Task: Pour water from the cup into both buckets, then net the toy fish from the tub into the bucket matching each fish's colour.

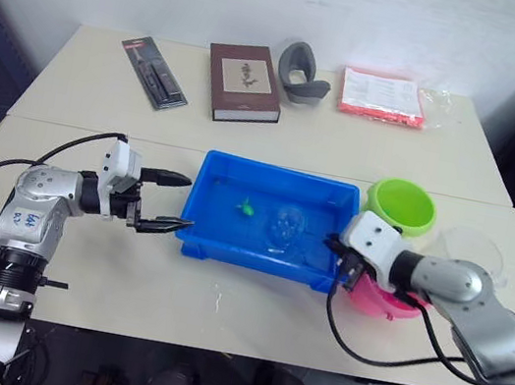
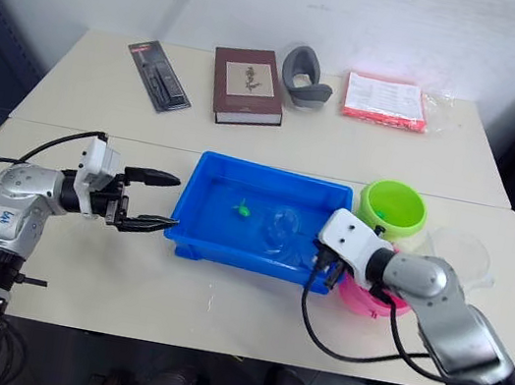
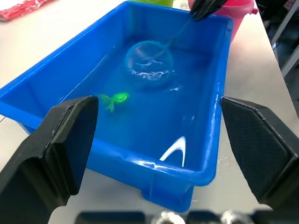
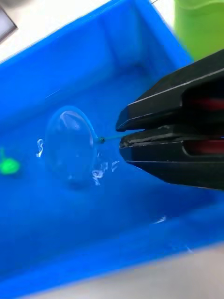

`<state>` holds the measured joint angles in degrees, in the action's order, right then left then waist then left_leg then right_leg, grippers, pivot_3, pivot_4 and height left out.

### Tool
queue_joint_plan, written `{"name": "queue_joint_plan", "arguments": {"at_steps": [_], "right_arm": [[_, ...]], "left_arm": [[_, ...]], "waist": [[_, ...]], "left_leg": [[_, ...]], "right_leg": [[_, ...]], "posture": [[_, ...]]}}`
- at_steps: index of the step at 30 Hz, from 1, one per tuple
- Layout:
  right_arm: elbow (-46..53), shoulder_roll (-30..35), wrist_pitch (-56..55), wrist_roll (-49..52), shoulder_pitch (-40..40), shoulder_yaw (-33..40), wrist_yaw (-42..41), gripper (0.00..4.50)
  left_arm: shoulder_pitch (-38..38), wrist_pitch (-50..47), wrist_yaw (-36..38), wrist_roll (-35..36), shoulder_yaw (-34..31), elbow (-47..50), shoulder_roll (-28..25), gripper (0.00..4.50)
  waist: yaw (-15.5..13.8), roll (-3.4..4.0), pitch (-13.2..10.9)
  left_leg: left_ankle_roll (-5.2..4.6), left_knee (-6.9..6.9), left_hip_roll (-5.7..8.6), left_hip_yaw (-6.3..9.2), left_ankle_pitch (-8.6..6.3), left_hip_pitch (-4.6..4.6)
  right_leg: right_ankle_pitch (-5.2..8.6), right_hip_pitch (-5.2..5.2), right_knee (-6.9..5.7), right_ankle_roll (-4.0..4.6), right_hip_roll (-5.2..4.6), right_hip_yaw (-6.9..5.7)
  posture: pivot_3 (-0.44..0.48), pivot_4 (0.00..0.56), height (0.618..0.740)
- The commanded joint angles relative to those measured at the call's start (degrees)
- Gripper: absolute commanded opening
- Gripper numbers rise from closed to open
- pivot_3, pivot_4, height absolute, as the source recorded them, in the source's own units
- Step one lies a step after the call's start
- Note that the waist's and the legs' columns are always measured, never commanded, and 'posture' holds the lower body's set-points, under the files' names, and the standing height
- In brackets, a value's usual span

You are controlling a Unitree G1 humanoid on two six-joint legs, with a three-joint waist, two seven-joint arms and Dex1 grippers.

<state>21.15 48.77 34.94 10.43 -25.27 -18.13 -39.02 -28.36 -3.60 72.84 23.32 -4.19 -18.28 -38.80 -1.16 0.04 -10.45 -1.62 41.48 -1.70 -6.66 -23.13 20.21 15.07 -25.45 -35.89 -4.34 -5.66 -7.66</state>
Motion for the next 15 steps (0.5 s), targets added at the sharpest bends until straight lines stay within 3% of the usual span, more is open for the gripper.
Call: {"name": "queue_joint_plan", "arguments": {"at_steps": [1, 7, 15], "right_arm": [[-4.0, -5.0, 0.8, -3.4, -5.8, -4.1, -1.6, 0.0], [-7.4, -14.1, 2.6, -1.0, -8.3, -2.2, -1.9, 0.0], [-6.3, -17.9, -1.5, 0.7, -4.7, 3.2, -1.5, 0.0]], "left_arm": [[1.2, -0.6, -1.2, 0.4, -1.8, 3.5, -1.2, 4.47], [3.3, -1.6, -3.3, -0.1, -3.1, 5.0, -2.7, 4.47], [6.2, -2.1, -4.3, 0.4, -5.1, 6.3, -5.6, 4.47]], "waist": [[0.4, 0.0, 0.0], [1.2, -0.01, 0.0], [1.3, 0.0, 0.0]], "left_leg": [[0.0, 0.0, -0.01, -0.02, 0.0, 0.0], [0.0, -0.03, 0.0, 0.0, 0.0, 0.02], [0.01, -0.08, 0.01, 0.01, 0.0, 0.02]], "right_leg": [[0.0, 0.0, -0.01, 0.0, 0.02, 0.0], [0.0, -0.01, -0.01, 0.0, 0.0, -0.02], [0.0, -0.01, 0.0, 0.0, -0.02, -0.02]], "posture": [[0.0, 0.15, 0.74], [0.0, 0.15, 0.74], [0.0, 0.15, 0.74]]}}
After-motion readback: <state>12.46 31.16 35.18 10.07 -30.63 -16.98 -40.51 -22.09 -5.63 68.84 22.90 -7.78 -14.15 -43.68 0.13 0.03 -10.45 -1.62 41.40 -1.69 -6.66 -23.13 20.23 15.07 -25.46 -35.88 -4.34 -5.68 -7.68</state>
